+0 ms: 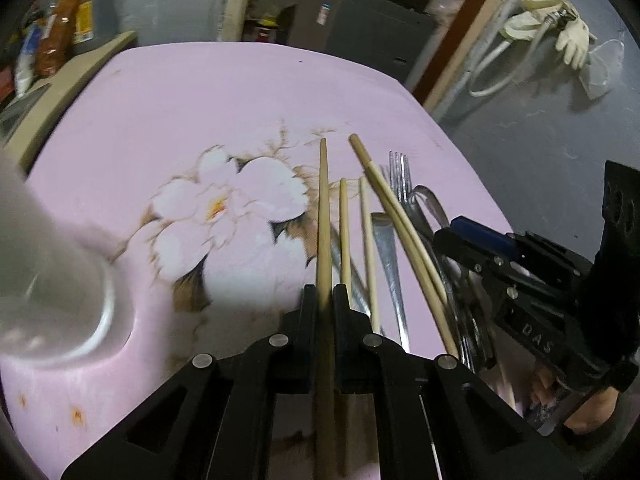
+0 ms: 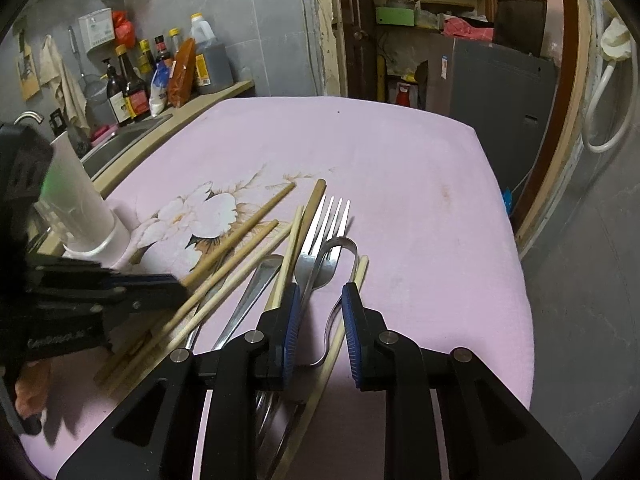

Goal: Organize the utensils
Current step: 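Lower left tool and grasp a wooden chopstick while right tool grasps a thin metal utensil, then lift and carry both held utensils into the white holder, opening both tools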

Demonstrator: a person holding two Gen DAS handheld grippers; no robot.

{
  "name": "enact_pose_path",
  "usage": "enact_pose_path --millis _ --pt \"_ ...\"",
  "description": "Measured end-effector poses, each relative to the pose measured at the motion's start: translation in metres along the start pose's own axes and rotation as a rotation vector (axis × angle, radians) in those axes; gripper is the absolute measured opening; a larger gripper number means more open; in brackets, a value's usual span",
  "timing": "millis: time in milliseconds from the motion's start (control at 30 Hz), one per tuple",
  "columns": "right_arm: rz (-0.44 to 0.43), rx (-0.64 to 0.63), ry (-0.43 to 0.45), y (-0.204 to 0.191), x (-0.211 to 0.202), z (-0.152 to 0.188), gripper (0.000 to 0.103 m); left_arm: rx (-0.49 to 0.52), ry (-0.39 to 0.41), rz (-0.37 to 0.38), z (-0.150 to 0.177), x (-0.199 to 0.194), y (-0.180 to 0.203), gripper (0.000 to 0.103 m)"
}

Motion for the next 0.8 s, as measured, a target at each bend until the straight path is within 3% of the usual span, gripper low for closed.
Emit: enact_pose_path --millis 200,500,800 --pt "0.009 -0.036 -0.029 -0.002 0.009 -0.008 0.023 -0.014 -0.022 0.014 0.0 -0.006 -0.004 0.006" --pt "0.032 -0.058 -0.071 0.005 0.033 -0.026 0.028 0.042 -0.027 -0.01 -0.016 0.003 0.011 0.007" --pt "-0.014 0.004 -0.092 0.018 0.048 -0.035 0.027 0.034 -0.059 -0.011 -0.034 0.021 0.014 0.008"
Point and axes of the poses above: each gripper's, at about its wrist camera, not at the fingertips, and x roughly the way its jaws point, y to its right, z to its underside, the point moved 1 cm from there along x, roughly the way its jaws point, and after that the axes turned 6 degrees about -x, right-handed, at the moved point
